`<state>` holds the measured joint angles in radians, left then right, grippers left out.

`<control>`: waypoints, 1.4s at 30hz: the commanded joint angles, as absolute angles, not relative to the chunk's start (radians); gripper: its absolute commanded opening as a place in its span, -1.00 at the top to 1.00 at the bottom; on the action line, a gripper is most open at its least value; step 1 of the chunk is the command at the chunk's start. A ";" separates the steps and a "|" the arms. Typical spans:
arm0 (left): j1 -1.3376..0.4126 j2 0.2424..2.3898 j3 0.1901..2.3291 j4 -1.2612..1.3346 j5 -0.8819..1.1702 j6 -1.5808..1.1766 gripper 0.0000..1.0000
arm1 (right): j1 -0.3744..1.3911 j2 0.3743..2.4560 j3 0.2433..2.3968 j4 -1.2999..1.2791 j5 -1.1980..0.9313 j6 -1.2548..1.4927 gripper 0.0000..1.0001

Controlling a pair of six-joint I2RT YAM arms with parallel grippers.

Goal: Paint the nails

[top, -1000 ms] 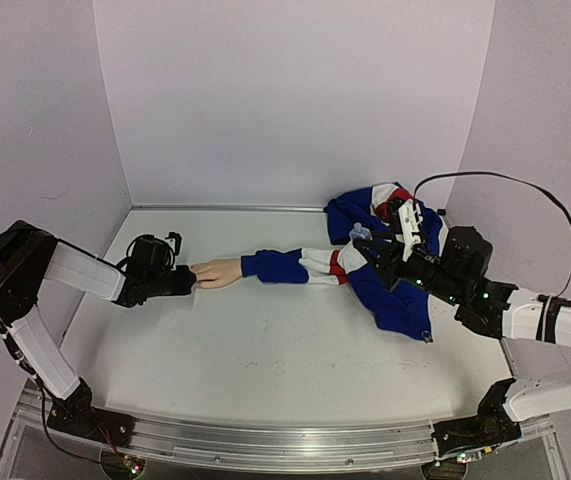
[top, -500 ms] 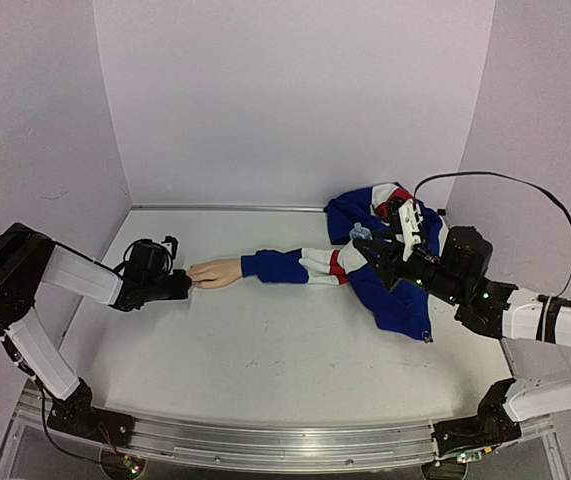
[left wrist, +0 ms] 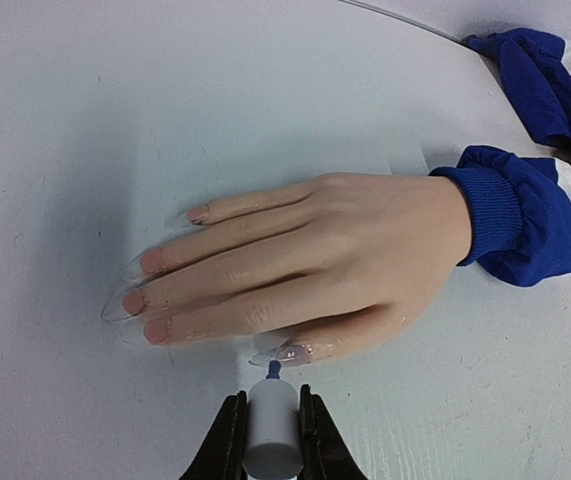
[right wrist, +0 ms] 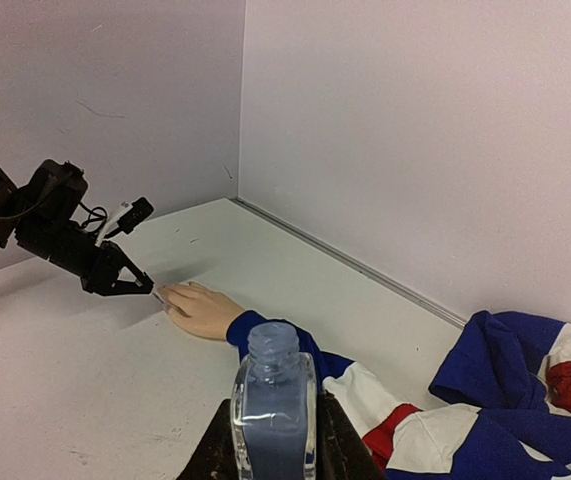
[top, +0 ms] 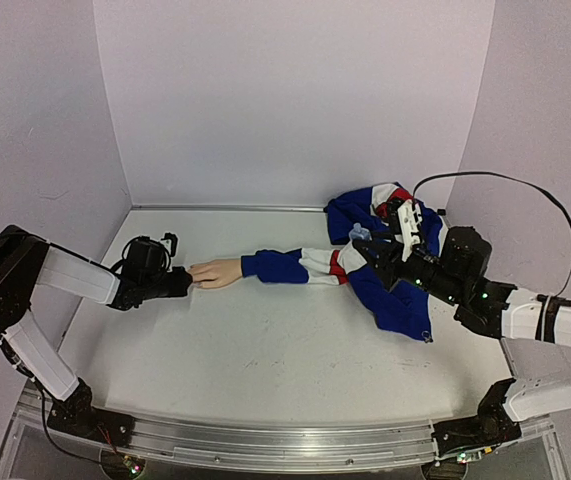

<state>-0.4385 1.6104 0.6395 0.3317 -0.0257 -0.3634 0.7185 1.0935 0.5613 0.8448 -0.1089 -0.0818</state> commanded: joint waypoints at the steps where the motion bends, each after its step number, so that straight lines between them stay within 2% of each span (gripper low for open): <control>1: -0.440 1.619 0.683 0.355 -0.003 -0.348 1.00 | 0.716 1.085 0.577 0.925 -0.115 -0.076 1.00; 23: -0.440 1.659 0.712 0.356 0.009 -0.343 1.00 | 0.715 1.082 0.577 0.925 -0.113 -0.077 1.00; 42: -0.440 1.655 0.690 0.346 -0.098 -0.363 1.00 | 0.715 1.083 0.577 0.925 -0.114 -0.077 1.00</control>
